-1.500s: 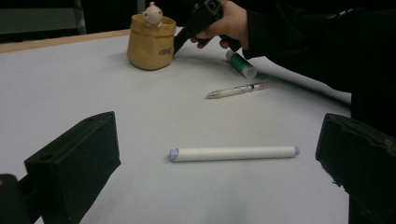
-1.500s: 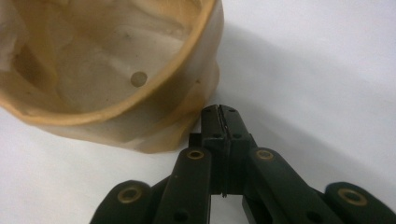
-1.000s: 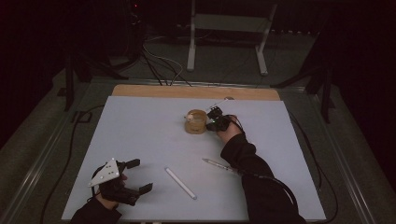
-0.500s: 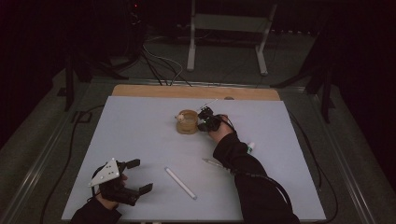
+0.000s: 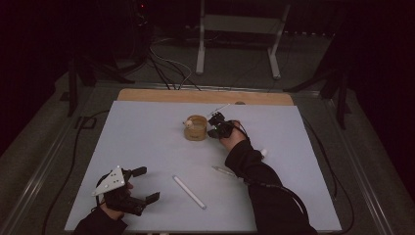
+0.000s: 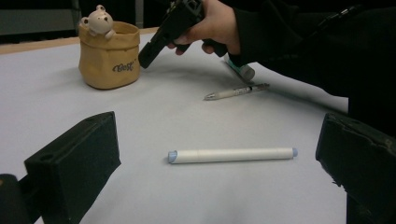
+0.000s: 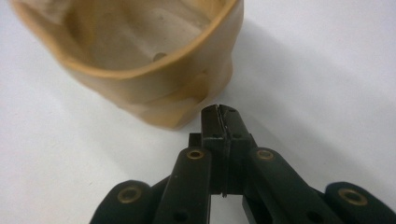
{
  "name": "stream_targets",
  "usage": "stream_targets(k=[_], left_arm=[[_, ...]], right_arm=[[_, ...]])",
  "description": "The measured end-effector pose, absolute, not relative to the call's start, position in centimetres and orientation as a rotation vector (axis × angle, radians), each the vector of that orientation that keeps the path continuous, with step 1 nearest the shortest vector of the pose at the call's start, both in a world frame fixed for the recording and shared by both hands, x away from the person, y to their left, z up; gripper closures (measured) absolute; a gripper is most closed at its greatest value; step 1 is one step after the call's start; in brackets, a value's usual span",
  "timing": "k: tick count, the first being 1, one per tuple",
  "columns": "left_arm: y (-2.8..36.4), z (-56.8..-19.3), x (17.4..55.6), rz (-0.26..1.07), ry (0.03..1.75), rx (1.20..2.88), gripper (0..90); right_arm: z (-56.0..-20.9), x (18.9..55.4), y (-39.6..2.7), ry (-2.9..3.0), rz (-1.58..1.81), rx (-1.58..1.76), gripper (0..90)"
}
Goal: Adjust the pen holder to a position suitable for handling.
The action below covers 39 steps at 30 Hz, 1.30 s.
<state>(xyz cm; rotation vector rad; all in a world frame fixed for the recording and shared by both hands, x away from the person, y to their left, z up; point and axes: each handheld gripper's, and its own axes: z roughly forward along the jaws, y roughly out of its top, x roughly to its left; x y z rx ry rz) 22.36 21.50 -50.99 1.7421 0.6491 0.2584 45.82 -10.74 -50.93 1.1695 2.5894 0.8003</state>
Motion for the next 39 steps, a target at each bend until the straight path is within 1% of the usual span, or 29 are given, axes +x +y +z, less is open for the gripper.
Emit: stream_targets(k=[15,21,28,31,32,36,39], left_arm=[[21.4,-51.0,22.4,0.26,0.654,1.744,0.3],[21.4,-51.0,22.4,0.259,0.653,1.744,0.3],[21.3,-51.0,22.4,0.262,0.653,1.749,0.3],[21.3,-51.0,22.4,0.261,0.653,1.749,0.3],[21.3,-51.0,22.4,0.262,0.653,1.748,0.3],[21.3,-51.0,22.4,0.262,0.653,1.749,0.3],[21.3,-51.0,22.4,0.262,0.653,1.751,0.3]], right_arm=[[-48.5,43.2,-12.9,2.643,0.863,1.074,89.9],[-47.5,42.1,-13.9,2.667,0.903,1.031,88.3],[-46.5,41.0,-14.7,2.691,0.95,0.969,74.2],[-46.3,40.5,-14.9,2.706,0.971,0.95,65.7],[-46.2,40.3,-15.0,2.712,0.976,0.94,61.6],[-46.0,39.6,-15.3,2.726,1.021,0.908,51.8],[-45.8,39.3,-15.6,2.737,1.054,0.895,42.7]])
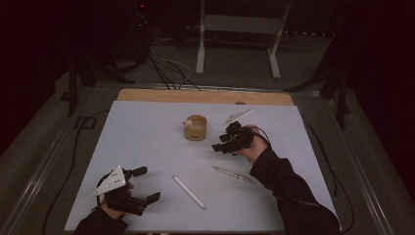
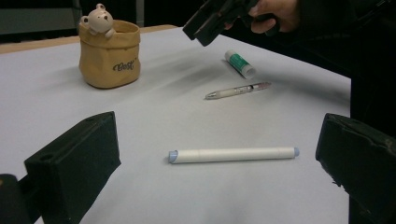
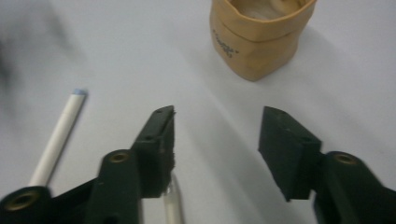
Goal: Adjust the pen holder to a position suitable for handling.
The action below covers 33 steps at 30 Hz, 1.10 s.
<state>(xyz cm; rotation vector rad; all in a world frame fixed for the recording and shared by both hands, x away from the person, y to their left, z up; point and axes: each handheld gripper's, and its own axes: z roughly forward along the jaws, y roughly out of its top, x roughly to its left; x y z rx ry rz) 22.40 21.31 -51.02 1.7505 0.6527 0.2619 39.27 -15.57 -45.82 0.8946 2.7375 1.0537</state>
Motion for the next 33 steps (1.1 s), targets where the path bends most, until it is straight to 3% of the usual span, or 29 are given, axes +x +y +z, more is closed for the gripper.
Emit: stream_targets(k=[10,19,33], left_arm=[[21.3,-51.0,22.4,0.262,0.65,1.75,0.3],[21.3,-51.0,22.4,0.261,0.65,1.75,0.3],[21.2,-51.0,22.4,0.26,0.65,1.751,0.3]], right_arm=[[-45.1,38.1,-16.7,2.783,1.123,0.833,14.8],[-44.5,37.0,-17.9,2.775,1.133,0.785,3.9],[-44.1,35.2,-19.7,2.741,1.18,0.767,0.0]])
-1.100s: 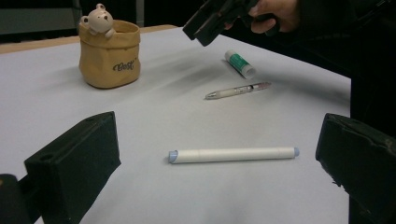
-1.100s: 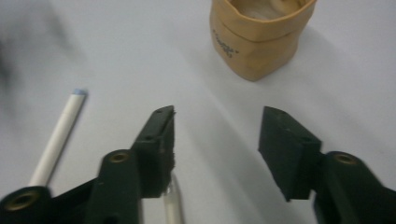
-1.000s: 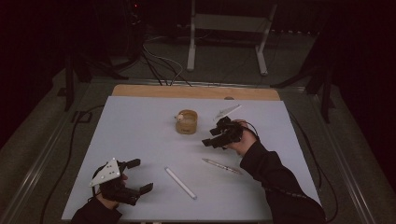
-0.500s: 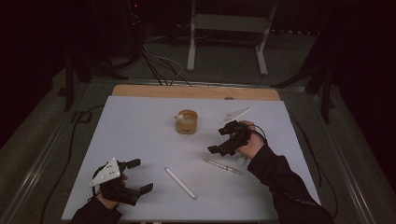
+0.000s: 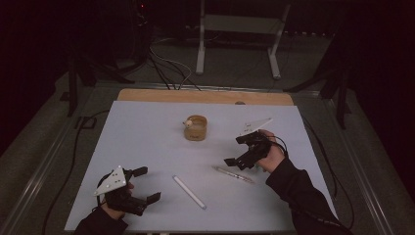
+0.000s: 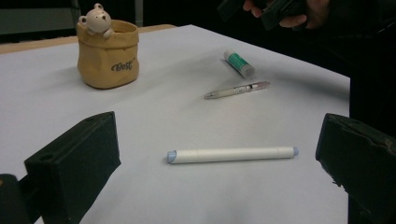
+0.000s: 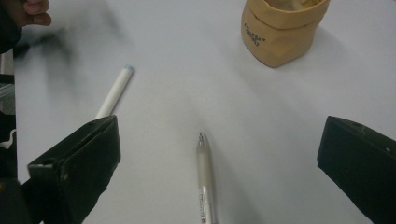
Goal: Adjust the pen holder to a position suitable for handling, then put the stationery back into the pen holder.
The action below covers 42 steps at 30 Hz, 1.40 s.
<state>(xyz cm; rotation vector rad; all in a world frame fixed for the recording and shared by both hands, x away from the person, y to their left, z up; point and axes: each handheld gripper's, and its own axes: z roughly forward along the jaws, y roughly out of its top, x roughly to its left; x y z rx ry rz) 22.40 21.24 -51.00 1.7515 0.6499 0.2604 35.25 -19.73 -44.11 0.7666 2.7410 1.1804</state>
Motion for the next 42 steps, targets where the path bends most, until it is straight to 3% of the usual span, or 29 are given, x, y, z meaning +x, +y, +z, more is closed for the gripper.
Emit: stream_targets(k=[21,23,28,42], left_arm=[[21.2,-51.0,22.5,0.254,0.644,1.75,0.3],[21.1,-50.9,22.6,0.254,0.642,1.748,0.3],[21.1,-51.0,22.6,0.253,0.638,1.753,0.3],[21.0,-51.0,22.7,0.253,0.637,1.755,0.3]], right_arm=[[-43.9,33.2,-22.8,2.563,1.334,0.657,0.3],[-43.7,33.0,-23.2,2.555,1.362,0.657,5.4],[-43.5,32.5,-23.3,2.56,1.326,0.652,4.6],[-45.1,31.0,-23.4,2.679,1.331,0.638,4.1]])
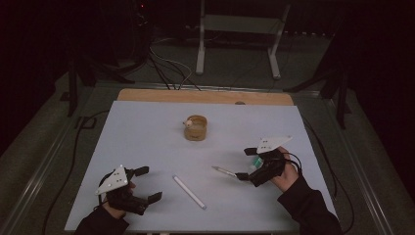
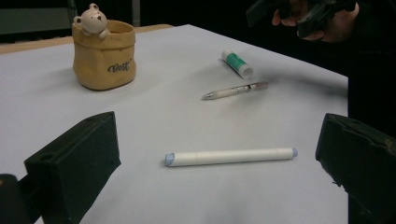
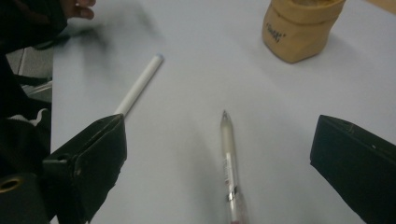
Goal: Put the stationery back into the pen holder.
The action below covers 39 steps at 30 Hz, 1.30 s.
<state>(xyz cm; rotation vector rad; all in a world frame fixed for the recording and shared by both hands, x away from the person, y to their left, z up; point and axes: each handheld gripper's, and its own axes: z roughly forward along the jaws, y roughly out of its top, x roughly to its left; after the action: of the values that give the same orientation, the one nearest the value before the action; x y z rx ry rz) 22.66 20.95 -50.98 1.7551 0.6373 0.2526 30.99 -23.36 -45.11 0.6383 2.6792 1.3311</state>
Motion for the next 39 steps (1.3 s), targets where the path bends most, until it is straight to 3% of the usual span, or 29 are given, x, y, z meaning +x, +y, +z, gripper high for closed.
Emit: stream_targets(k=[7,19,27,39], left_arm=[[20.9,-51.0,22.7,0.252,0.636,1.755,0.3],[20.9,-51.0,22.7,0.253,0.635,1.759,0.3],[20.9,-51.0,22.7,0.251,0.634,1.759,0.3],[20.9,-51.0,22.7,0.252,0.633,1.761,0.3]], right_arm=[[-46.2,30.4,-23.4,2.736,1.309,0.637,6.1],[-48.0,30.7,-23.6,2.738,1.231,0.659,41.8],[-49.6,31.1,-23.7,2.776,1.139,0.654,55.6],[-51.2,31.3,-23.6,2.797,0.981,0.614,60.4]])
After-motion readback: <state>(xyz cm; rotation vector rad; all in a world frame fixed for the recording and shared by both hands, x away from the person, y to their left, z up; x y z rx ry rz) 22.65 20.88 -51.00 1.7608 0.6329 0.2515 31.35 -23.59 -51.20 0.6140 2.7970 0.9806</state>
